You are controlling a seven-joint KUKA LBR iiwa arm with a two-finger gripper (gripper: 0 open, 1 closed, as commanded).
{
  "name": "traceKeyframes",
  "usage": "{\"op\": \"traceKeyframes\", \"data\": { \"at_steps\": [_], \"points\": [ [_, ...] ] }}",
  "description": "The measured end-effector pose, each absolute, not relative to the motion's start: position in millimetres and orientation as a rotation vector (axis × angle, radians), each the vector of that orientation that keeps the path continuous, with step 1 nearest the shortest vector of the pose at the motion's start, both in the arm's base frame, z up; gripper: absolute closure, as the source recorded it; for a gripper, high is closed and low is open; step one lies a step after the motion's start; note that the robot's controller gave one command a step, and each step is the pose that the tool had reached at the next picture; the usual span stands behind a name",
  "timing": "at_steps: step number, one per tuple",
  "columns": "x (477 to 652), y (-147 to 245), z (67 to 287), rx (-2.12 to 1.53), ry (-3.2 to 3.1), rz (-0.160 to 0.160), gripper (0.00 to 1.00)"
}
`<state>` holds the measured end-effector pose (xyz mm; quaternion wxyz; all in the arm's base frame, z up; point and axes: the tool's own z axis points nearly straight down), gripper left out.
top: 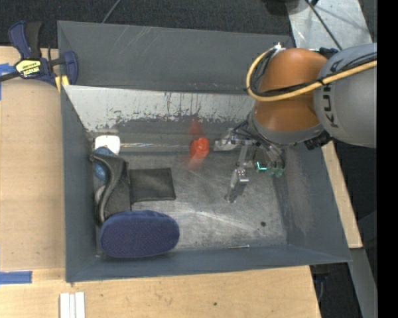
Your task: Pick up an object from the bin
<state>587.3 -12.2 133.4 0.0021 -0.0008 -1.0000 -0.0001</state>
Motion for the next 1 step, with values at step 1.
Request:
{"op": "traceKeyframes", "data": {
  "at_steps": [1],
  "points": [
    [613.8,79.3,163.9,-0.092,-3.148,-0.008,0.00]
  ]
}}
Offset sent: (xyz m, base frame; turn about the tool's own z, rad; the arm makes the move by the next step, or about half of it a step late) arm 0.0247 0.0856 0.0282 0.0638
